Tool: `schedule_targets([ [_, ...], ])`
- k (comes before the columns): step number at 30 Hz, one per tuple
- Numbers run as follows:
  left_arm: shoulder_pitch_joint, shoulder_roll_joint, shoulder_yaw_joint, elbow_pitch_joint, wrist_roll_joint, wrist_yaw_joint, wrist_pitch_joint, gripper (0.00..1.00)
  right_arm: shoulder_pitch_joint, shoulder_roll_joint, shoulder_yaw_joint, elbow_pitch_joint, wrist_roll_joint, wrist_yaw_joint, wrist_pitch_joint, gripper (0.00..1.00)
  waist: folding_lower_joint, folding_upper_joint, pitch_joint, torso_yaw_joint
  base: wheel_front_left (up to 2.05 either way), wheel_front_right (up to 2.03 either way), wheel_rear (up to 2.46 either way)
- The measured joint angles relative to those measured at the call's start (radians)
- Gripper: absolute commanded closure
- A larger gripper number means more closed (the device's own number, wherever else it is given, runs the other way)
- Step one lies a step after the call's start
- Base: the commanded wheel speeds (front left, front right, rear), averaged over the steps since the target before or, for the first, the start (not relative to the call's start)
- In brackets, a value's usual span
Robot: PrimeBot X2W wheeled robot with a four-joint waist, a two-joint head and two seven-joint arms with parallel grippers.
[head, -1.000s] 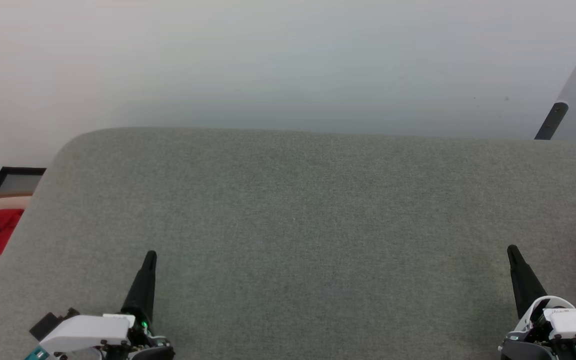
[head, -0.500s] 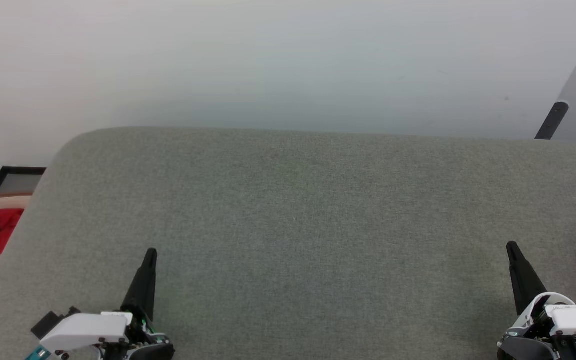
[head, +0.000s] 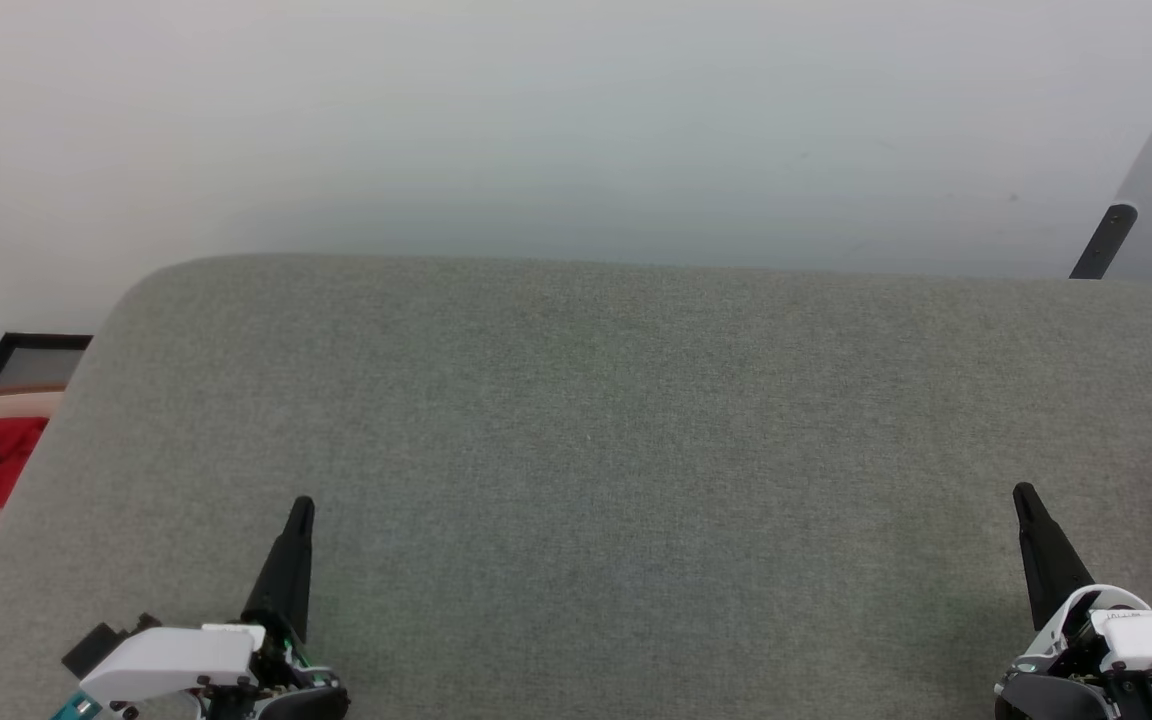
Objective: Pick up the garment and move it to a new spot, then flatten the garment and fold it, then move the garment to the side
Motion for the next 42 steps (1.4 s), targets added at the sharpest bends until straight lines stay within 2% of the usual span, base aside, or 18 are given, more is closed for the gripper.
schedule_targets([
  [42, 0.000, -0.005, 0.007, 0.000, 0.007, 0.000, 0.004, 1.00, 0.000, 0.000, -0.001, 0.000, 0.000, 0.000, 0.000, 1.00, 0.0000, 0.0000, 0.000, 0.000, 0.00, 0.00, 0.00],
])
